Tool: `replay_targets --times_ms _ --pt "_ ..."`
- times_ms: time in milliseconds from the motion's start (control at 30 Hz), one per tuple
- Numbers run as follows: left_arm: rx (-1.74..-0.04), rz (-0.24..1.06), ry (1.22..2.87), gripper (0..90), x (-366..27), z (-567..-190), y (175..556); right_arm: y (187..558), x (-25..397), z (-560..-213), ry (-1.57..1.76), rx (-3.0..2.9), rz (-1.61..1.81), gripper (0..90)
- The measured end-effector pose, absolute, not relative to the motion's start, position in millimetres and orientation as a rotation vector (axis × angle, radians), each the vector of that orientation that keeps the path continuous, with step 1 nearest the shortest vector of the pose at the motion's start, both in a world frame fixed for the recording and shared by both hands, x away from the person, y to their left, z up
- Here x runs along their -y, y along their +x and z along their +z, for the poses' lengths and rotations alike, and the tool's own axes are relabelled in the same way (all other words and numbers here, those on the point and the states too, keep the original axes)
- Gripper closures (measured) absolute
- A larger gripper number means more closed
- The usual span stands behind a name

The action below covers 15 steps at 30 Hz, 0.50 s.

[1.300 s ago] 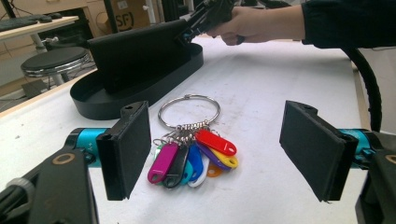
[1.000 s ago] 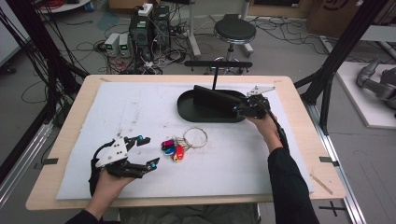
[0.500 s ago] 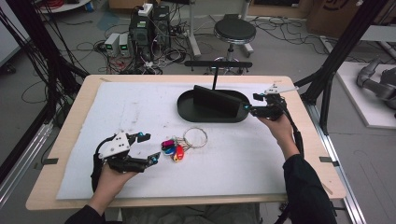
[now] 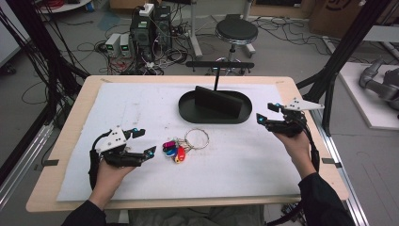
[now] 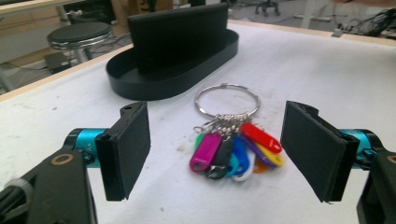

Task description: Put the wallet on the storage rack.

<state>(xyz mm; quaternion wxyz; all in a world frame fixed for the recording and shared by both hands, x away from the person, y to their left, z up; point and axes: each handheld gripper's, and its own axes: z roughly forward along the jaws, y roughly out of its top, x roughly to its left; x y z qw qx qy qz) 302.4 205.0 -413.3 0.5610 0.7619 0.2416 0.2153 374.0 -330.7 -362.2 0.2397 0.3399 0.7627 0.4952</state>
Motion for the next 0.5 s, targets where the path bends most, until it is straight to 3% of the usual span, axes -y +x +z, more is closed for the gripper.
replay_targets --times_ms 500 --pt "-0.609 0.553 1.771 24.3 -213.3 -413.1 303.0 341.9 352.9 -393.2 1.066 -1.972 1.421 27.6"
